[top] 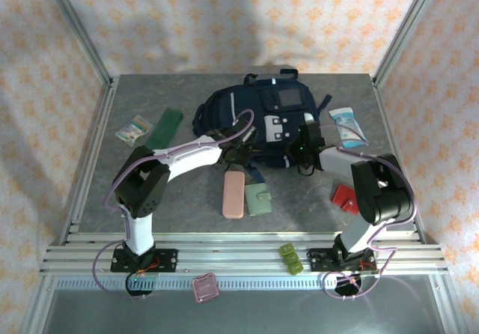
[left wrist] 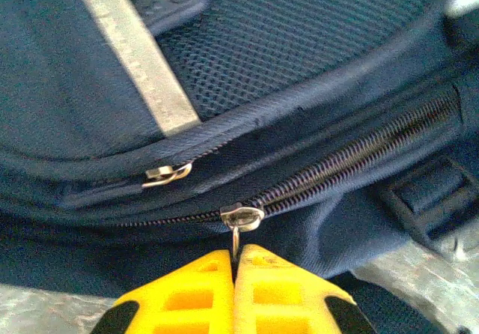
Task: Pack the student bag
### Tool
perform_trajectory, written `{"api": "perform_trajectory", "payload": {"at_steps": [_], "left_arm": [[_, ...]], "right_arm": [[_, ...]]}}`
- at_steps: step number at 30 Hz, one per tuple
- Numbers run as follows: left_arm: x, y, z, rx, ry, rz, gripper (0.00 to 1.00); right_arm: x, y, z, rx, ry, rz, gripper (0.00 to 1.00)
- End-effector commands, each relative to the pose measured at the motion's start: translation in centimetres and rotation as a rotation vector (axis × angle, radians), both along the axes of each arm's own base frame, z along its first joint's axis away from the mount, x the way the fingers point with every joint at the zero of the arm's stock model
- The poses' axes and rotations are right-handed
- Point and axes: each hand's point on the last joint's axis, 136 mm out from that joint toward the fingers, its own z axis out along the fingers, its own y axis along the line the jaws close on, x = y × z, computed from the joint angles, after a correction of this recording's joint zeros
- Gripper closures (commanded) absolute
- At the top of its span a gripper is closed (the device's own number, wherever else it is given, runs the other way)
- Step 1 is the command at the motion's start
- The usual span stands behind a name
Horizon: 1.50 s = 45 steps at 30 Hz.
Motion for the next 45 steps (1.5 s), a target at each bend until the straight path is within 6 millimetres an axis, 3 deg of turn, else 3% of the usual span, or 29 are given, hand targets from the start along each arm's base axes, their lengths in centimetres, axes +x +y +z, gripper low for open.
{"api": "perform_trajectory", "payload": {"at_steps": [1,4,7,9,13,16,22,27,29,34,39,42,45], "left_arm": [[-1.9,-2.1,1.6,-0.052,0.016,-0.07,1.0],[-1.0,-2.8,2.6,-0.062,-0.032,-0.05,1.0],[0.9,-2.3,3.5,-0.018,-0.105,-0.005,1.0],[1.7,-2.6,3.8,-0.01,-0.124,-0.003,1.0],[2.3,-3.6,3.3,0.001,-0.112,-0.027,1.0],[2.2,-3.3,3.0,0.054,-0.117,-0.03,1.0],[2.0,-0.1,2.2,0.218,-0.157,0.011,1.0],[1.6,3.4,1.6,0.324,-0.166,0.062,1.0],[1.6,4.8,2.4,0.306,-0.174,0.095,1.0],[2.4,9.1,3.3,0.297,-0.187,0.192,1.0],[3.5,12.6,3.6,0.31,-0.195,0.28,1.0],[3.8,12.6,3.5,0.291,-0.191,0.282,1.0],[3.6,11.1,3.0,0.242,-0.153,0.239,1.0]], "right_arm": [[2.1,-2.6,1.2,-0.117,-0.025,-0.052,1.0],[2.3,-0.9,3.4,-0.036,-0.066,-0.006,0.9],[1.0,1.6,5.6,0.065,-0.109,0.063,0.76],[-0.2,3.1,6.4,0.124,-0.129,0.093,0.73],[-2.5,6.2,4.4,0.222,-0.092,0.158,0.73],[-2.7,6.9,2.2,0.208,-0.044,0.162,0.77],[-1.4,6.2,-1.9,0.144,0.041,0.101,0.82],[-1.1,3.8,-4.9,0.067,0.126,0.007,0.86],[-1.0,2.5,-5.8,0.031,0.155,-0.04,0.87],[-0.6,-0.4,-6.8,-0.025,0.188,-0.129,0.88],[-0.1,-1.7,-6.7,-0.04,0.188,-0.167,0.88],[0.5,-1.5,-6.2,-0.031,0.174,-0.163,0.88],[1.2,-1.2,-5.3,-0.021,0.151,-0.152,0.88]]}}
